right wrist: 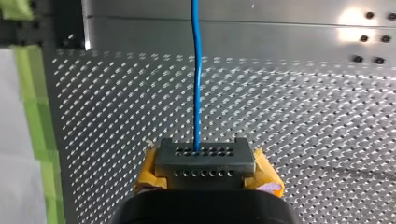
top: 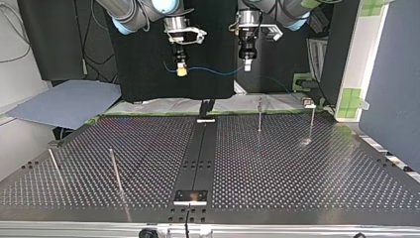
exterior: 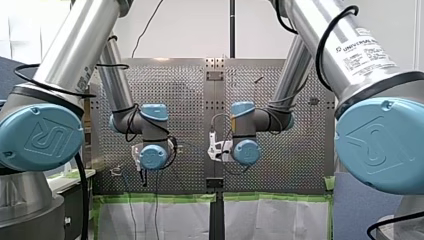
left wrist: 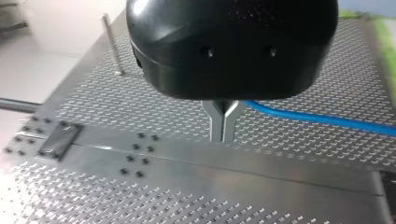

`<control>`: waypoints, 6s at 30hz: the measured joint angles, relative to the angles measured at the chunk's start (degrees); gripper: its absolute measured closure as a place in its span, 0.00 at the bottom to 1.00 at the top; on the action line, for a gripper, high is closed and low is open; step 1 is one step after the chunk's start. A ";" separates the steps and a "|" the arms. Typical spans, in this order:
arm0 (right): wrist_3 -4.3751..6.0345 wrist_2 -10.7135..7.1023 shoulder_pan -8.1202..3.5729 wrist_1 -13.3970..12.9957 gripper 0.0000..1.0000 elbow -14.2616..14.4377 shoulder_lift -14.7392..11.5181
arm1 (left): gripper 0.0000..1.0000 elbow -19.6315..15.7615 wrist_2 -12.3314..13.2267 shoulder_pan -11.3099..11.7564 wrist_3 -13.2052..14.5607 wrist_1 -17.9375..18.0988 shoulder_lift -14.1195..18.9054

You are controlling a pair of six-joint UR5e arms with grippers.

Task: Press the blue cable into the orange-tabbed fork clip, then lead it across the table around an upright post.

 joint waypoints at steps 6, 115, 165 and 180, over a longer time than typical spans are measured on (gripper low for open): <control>2.86 -2.10 -0.26 2.86 1.00 -1.24 -2.88 | 1.00 -0.19 -0.71 0.82 -1.75 -3.05 3.11; 4.08 -10.66 -4.88 10.66 1.00 -26.93 23.82 | 1.00 12.14 20.62 24.74 -1.11 -1.29 -20.77; 2.61 -10.27 -7.95 16.31 1.00 -31.91 26.39 | 1.00 22.07 24.82 28.98 1.03 -14.24 -26.48; 2.57 -10.05 -8.76 16.35 1.00 -32.00 26.43 | 1.00 22.45 27.00 31.09 -0.56 -16.10 -23.92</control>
